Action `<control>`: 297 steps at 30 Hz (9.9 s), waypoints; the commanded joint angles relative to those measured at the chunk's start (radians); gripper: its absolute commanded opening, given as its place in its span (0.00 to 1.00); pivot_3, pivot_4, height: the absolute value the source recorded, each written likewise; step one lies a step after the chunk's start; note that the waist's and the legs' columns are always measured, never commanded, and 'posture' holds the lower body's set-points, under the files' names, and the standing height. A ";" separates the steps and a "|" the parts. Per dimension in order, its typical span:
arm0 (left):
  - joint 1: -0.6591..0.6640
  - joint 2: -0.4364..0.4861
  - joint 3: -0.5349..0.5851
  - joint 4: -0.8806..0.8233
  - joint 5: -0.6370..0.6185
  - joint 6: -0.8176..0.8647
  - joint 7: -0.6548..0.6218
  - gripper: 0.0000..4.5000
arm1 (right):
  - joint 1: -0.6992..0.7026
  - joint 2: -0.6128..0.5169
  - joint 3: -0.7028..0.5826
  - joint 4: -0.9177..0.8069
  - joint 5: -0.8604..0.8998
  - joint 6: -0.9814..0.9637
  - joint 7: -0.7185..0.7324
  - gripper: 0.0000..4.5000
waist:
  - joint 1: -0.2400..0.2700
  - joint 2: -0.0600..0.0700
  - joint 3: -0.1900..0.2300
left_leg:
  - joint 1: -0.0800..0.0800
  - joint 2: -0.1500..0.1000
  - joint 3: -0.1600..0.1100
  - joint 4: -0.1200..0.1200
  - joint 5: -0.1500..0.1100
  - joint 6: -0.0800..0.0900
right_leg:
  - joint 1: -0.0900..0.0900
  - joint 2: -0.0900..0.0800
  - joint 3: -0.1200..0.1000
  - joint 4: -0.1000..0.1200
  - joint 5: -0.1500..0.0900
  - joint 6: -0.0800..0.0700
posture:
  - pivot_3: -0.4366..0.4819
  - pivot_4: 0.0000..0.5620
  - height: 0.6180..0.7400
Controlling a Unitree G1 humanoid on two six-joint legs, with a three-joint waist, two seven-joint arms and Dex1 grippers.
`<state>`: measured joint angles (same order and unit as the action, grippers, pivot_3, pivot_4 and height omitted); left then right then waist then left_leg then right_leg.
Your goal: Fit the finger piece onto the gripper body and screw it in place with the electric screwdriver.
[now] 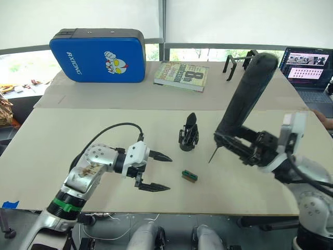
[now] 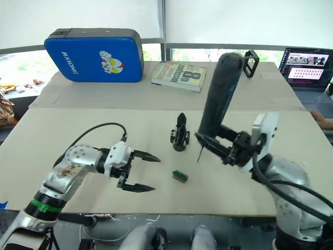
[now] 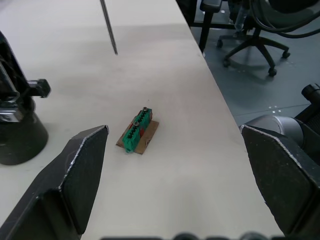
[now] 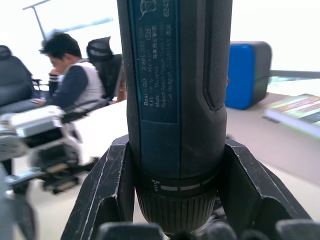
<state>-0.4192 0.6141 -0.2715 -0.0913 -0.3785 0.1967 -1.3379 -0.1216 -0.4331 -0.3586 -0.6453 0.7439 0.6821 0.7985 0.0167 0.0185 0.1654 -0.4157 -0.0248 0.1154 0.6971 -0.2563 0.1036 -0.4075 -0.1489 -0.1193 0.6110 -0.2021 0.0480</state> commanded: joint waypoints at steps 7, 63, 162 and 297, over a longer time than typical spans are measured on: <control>-0.037 -0.062 -0.027 0.130 0.059 -0.122 -0.057 1.00 | 0.042 -0.021 0.081 -0.012 0.006 -0.175 0.051 0.43 | -0.005 0.000 0.000 | 0.000 0.001 0.000 0.000 0.000 0.000 | 0.000 0.001 0.001 0.000 0.000 0.000 | 0.48 0.27 1.00; -0.114 -0.189 -0.045 0.279 0.166 -0.185 -0.019 1.00 | 0.018 -0.077 0.215 0.113 -0.044 -0.326 0.124 0.43 | -0.002 -0.002 0.001 | 0.000 0.002 -0.001 0.001 -0.001 0.002 | 0.000 -0.001 0.001 0.000 0.000 -0.001 | 0.48 0.27 1.00; -0.126 -0.208 -0.067 0.292 0.178 -0.157 -0.027 1.00 | 0.043 -0.117 0.220 0.062 0.016 -0.303 0.073 0.43 | -0.001 -0.003 0.001 | 0.000 0.003 -0.001 0.001 -0.001 0.003 | -0.001 -0.002 0.001 0.000 0.000 -0.001 | 0.48 0.27 1.00; -0.110 -0.106 0.108 0.190 0.096 -0.037 0.086 1.00 | -0.659 -0.223 0.301 0.316 0.307 0.114 0.055 0.43 | -0.005 -0.007 0.003 | -0.010 0.003 -0.001 0.003 -0.001 0.003 | -0.011 -0.003 -0.001 0.001 0.001 -0.002 | 0.48 0.27 1.00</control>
<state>-0.5059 0.5044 -0.1886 0.1061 -0.2623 0.1559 -1.2622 -0.7363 -0.6659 -0.0449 -0.3305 1.0350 0.7949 0.8495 0.0114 0.0110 0.1683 -0.4272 -0.0224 0.1154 0.7012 -0.2576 0.1072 -0.4197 -0.1520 -0.1200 0.6134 -0.2006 0.0457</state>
